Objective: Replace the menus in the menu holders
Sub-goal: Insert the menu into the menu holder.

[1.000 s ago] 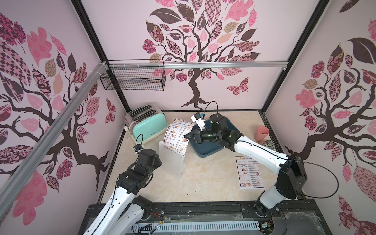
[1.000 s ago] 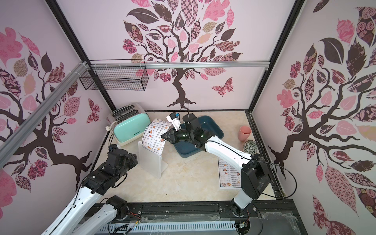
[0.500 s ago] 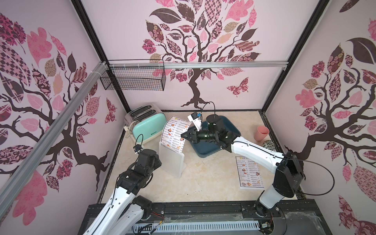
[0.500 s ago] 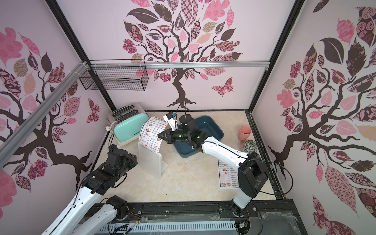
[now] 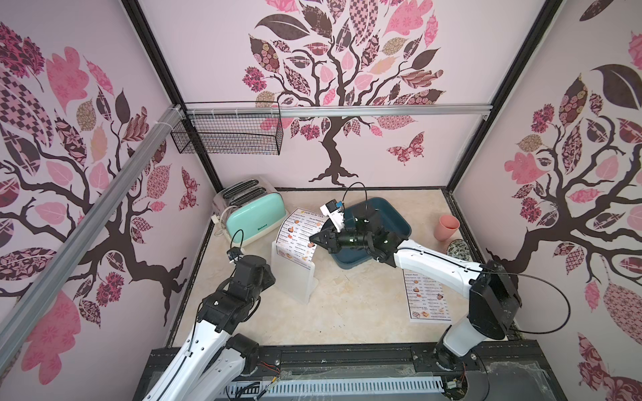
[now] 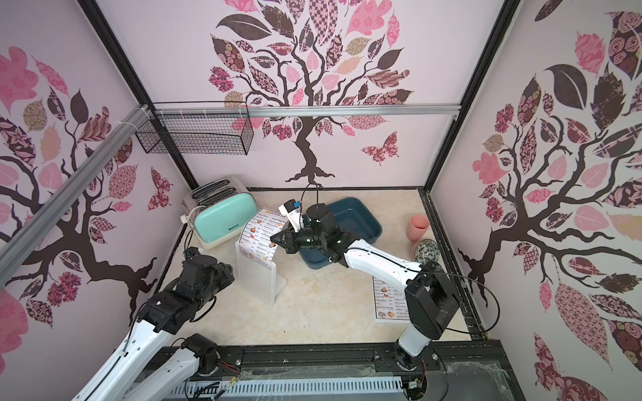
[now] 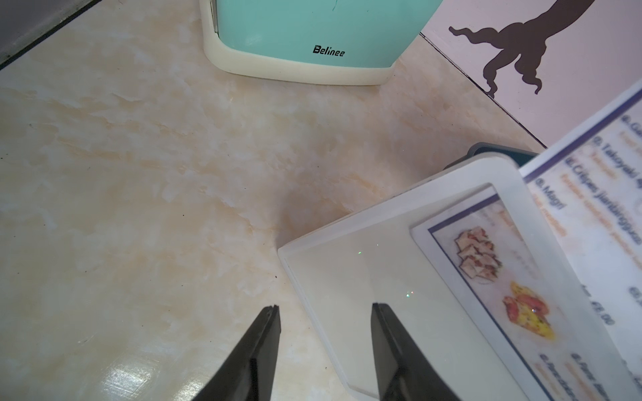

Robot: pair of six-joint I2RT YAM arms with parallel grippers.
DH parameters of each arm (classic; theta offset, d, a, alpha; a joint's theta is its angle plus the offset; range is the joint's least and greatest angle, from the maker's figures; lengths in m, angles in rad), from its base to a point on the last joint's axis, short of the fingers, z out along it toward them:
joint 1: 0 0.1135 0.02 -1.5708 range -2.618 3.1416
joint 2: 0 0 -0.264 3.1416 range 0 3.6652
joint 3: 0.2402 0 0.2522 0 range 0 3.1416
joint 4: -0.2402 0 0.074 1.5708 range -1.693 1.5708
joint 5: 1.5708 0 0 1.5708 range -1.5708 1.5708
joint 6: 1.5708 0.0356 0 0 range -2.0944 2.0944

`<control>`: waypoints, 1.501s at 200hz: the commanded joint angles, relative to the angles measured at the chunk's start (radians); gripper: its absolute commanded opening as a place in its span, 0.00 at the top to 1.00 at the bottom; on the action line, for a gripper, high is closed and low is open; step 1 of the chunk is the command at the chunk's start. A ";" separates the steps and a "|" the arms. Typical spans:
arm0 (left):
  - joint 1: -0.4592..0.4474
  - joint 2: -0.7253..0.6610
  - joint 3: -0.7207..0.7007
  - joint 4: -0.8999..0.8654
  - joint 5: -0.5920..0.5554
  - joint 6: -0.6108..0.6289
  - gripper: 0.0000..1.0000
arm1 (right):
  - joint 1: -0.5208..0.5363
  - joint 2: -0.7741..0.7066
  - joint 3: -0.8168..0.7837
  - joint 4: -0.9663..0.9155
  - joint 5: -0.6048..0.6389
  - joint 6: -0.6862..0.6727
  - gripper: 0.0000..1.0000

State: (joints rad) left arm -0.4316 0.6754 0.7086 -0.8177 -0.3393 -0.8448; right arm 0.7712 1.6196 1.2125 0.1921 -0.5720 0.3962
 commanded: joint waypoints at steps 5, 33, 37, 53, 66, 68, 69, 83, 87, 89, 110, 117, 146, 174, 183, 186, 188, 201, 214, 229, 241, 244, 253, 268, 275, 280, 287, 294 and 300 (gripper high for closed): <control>0.004 -0.009 0.021 -0.003 -0.013 0.001 0.51 | 0.018 -0.027 -0.016 0.075 -0.010 0.019 1.00; 0.004 -0.010 0.023 -0.007 -0.016 0.001 0.51 | 0.031 -0.027 -0.039 0.108 0.002 0.026 1.00; 0.004 -0.009 0.023 -0.006 -0.017 0.001 0.51 | 0.032 -0.029 -0.043 0.112 0.005 0.027 1.00; 0.004 -0.010 0.023 -0.006 -0.020 -0.001 0.51 | 0.033 -0.036 -0.053 0.123 0.018 0.028 1.00; 0.004 -0.009 0.023 -0.007 -0.020 -0.003 0.51 | 0.033 -0.040 -0.066 0.131 0.020 0.027 1.00; 0.004 -0.010 0.024 -0.007 -0.020 -0.003 0.51 | 0.034 -0.041 -0.068 0.132 0.020 0.026 1.00; 0.004 -0.010 0.023 -0.006 -0.020 -0.004 0.51 | 0.034 -0.041 -0.069 0.133 0.020 0.026 1.00; 0.004 -0.009 0.023 -0.006 -0.020 -0.004 0.51 | 0.036 -0.044 -0.085 0.133 0.018 0.024 0.99; 0.004 -0.008 0.023 -0.006 -0.020 -0.004 0.51 | 0.036 -0.044 -0.089 0.136 0.017 0.024 0.97; 0.004 -0.009 0.023 -0.007 -0.020 -0.004 0.51 | 0.036 -0.045 -0.091 0.136 0.017 0.024 0.96; 0.004 -0.010 0.023 -0.007 -0.021 -0.004 0.51 | 0.036 -0.050 -0.098 0.130 0.017 0.028 0.78; 0.004 -0.009 0.023 -0.006 -0.023 -0.004 0.51 | 0.036 -0.051 -0.090 0.112 0.024 0.028 0.69; 0.004 -0.008 0.025 -0.006 -0.023 -0.004 0.51 | 0.031 -0.027 -0.026 0.023 0.009 0.035 0.54; 0.004 -0.010 0.029 -0.008 -0.025 -0.001 0.51 | 0.018 -0.009 0.015 0.015 -0.036 0.117 0.49; 0.004 -0.009 0.029 -0.008 -0.026 -0.001 0.51 | 0.010 -0.008 0.021 0.019 -0.044 0.151 0.48; 0.004 -0.010 0.029 -0.009 -0.026 -0.001 0.51 | 0.006 -0.007 0.022 0.020 -0.046 0.163 0.48; 0.004 -0.010 0.029 -0.009 -0.026 -0.001 0.51 | 0.005 -0.007 0.023 0.021 -0.045 0.169 0.48; 0.004 -0.011 0.029 -0.008 -0.026 0.000 0.51 | -0.006 -0.003 0.031 0.026 -0.043 0.215 0.50; 0.004 -0.010 0.028 -0.006 -0.024 0.000 0.51 | -0.010 0.005 0.045 0.018 -0.044 0.234 0.53; 0.004 -0.007 0.029 -0.003 -0.024 0.001 0.51 | -0.010 0.016 0.047 0.032 -0.055 0.256 0.61; 0.004 -0.006 0.029 -0.004 -0.024 0.005 0.51 | -0.010 0.017 0.033 0.055 -0.061 0.273 0.69; 0.004 -0.006 0.030 -0.004 -0.023 0.006 0.51 | -0.010 0.016 0.031 0.061 -0.060 0.278 0.71; 0.004 -0.007 0.031 -0.004 -0.025 0.007 0.51 | -0.009 0.014 0.021 0.076 -0.062 0.288 0.77; 0.004 -0.010 0.031 -0.007 -0.026 0.008 0.51 | -0.005 0.009 0.011 0.094 -0.064 0.290 0.85; 0.004 -0.009 0.029 -0.006 -0.026 0.006 0.51 | -0.001 0.006 0.005 0.099 -0.063 0.285 0.86; 0.004 -0.011 0.029 -0.007 -0.027 0.007 0.51 | 0.003 0.005 0.001 0.101 -0.061 0.279 0.86; 0.004 -0.011 0.029 -0.006 -0.027 0.007 0.51 | 0.009 0.003 -0.006 0.102 -0.061 0.264 0.87; 0.004 -0.010 0.030 -0.008 -0.027 0.007 0.51 | 0.014 0.002 -0.015 0.106 -0.057 0.252 0.87; 0.004 -0.011 0.029 -0.007 -0.027 0.007 0.51 | 0.018 0.001 -0.025 0.116 -0.054 0.243 0.87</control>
State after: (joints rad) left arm -0.4316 0.6720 0.7124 -0.8181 -0.3546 -0.8429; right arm 0.7715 1.6318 1.2152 0.2615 -0.6212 0.6640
